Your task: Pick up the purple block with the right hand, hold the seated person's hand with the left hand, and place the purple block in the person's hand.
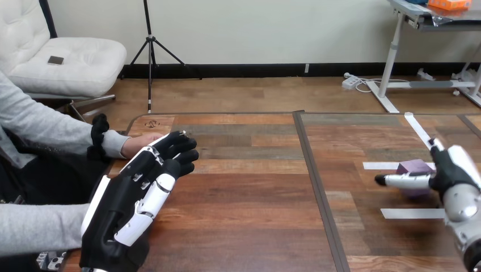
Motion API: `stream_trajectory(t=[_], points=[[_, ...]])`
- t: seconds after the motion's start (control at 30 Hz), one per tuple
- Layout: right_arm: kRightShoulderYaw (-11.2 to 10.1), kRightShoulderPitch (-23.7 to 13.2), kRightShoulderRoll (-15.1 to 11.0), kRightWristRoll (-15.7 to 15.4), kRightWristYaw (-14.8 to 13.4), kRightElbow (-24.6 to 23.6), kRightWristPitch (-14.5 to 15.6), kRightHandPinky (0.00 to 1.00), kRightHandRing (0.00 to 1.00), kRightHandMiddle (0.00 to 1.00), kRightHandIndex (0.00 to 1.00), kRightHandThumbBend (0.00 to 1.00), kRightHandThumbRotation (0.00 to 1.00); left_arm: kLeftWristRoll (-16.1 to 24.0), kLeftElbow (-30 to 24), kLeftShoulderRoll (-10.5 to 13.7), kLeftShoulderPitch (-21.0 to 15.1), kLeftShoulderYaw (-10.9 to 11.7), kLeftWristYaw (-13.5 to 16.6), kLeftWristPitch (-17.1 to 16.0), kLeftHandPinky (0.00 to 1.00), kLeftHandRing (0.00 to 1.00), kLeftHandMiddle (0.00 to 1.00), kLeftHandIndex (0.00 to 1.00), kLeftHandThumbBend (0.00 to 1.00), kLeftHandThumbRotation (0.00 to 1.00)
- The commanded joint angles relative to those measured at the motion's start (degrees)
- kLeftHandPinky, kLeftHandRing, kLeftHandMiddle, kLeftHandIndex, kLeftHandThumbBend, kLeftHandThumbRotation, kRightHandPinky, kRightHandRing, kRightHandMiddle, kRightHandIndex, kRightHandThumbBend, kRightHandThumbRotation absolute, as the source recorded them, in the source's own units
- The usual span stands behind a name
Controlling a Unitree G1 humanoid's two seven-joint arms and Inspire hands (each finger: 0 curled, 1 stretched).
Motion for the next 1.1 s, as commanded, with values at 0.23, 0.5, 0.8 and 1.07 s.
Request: stream_trajectory(t=[0.23, 0.5, 0.8, 1.07], points=[[1.0, 1.7, 2.8, -0.2, -2.0, 0.1, -0.9, 0.81, 0.95, 0.98, 0.97, 1.0, 0.21, -0.5, -2.3, 2.2, -1.8, 0.9, -1.6, 1.2, 0.84, 0.81, 0.8, 0.74, 0.34, 0.4], [1.7, 1.9, 3.5, -0.7, -2.0, 0.3, 0.1, 0.75, 0.91, 0.96, 0.94, 1.0, 0.21, 0.0, -3.0, 2.2, -1.6, 0.9, -1.4, 1.6, 0.86, 0.81, 0.8, 0.72, 0.33, 0.37], [2.8, 2.2, 4.0, -1.7, -2.5, 0.5, 0.8, 0.69, 0.86, 0.91, 0.9, 1.0, 0.21, 0.7, -2.9, 2.3, -1.8, 1.0, -1.2, 1.1, 0.87, 0.81, 0.8, 0.71, 0.33, 0.37], [3.9, 2.7, 4.2, -2.6, -3.7, 0.5, 0.5, 0.58, 0.77, 0.82, 0.85, 1.0, 0.19, 1.5, -2.8, 2.4, -1.9, 1.2, -1.1, 1.2, 0.86, 0.82, 0.79, 0.68, 0.3, 0.37]])
